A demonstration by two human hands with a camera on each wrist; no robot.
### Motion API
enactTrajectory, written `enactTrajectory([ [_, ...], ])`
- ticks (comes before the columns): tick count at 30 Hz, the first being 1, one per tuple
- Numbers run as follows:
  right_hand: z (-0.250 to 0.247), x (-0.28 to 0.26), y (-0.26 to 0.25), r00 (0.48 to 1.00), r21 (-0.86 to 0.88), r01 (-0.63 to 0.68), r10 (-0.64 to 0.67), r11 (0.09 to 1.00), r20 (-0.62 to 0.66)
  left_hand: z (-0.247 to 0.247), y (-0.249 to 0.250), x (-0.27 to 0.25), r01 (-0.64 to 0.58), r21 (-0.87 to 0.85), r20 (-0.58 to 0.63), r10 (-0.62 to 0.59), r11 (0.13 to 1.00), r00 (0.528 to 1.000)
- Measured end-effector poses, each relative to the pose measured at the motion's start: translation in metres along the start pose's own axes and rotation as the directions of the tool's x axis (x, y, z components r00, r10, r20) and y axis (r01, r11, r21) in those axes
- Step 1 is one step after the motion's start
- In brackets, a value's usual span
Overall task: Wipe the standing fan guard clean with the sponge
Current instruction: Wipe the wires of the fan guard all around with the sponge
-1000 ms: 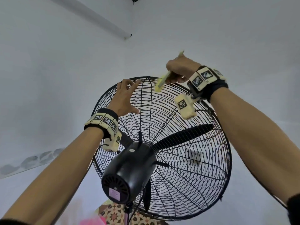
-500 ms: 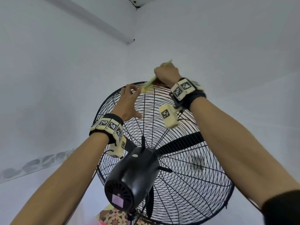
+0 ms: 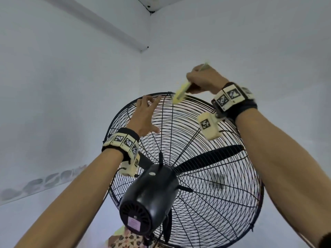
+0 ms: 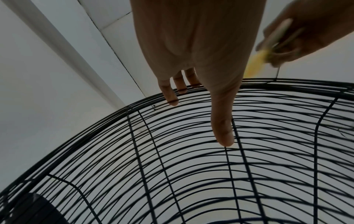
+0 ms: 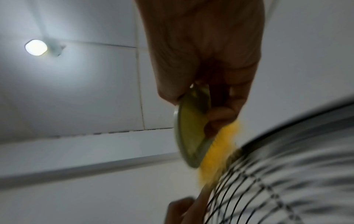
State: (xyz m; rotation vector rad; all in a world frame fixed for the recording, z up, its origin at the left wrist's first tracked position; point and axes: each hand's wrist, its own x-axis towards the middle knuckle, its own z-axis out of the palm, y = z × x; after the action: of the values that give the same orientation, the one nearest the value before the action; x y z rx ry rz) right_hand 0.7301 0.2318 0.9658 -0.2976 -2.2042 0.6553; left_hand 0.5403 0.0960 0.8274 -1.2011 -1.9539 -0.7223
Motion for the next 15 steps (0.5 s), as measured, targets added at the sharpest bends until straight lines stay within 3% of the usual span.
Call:
enactTrajectory([
  [2, 0.023, 0.005, -0.001, 0.996, 0.160, 0.059, -0.048, 0.985, -0.071, -0.001, 0.000, 0.000, 0.006, 0.012, 0.004, -0.006, 1.000, 1.000],
  [5, 0.047, 0.008, 0.000, 0.982, 0.187, 0.119, -0.088, 0.975, -0.166, -0.001, 0.002, 0.002, 0.015, 0.021, 0.014, -0.015, 1.000, 1.000],
  [10, 0.048, 0.005, -0.004, 0.989, 0.084, 0.118, -0.125, 0.989, 0.081, -0.001, 0.003, 0.001, 0.028, 0.020, 0.020, -0.028, 0.999, 0.999],
  [11, 0.047, 0.007, -0.006, 0.988, 0.105, 0.137, -0.143, 0.985, 0.050, -0.001, 0.003, 0.001, 0.026, 0.016, 0.013, -0.026, 1.000, 1.000],
  [13, 0.049, 0.008, -0.005, 0.975, 0.108, 0.196, -0.182, 0.975, -0.130, -0.001, 0.003, 0.001, 0.018, 0.002, 0.000, -0.018, 1.000, 1.000],
  [15, 0.057, 0.006, 0.000, 0.968, 0.073, 0.202, -0.188, 0.977, -0.165, -0.001, 0.004, 0.000, 0.020, -0.013, -0.006, -0.020, 1.000, 1.000],
])
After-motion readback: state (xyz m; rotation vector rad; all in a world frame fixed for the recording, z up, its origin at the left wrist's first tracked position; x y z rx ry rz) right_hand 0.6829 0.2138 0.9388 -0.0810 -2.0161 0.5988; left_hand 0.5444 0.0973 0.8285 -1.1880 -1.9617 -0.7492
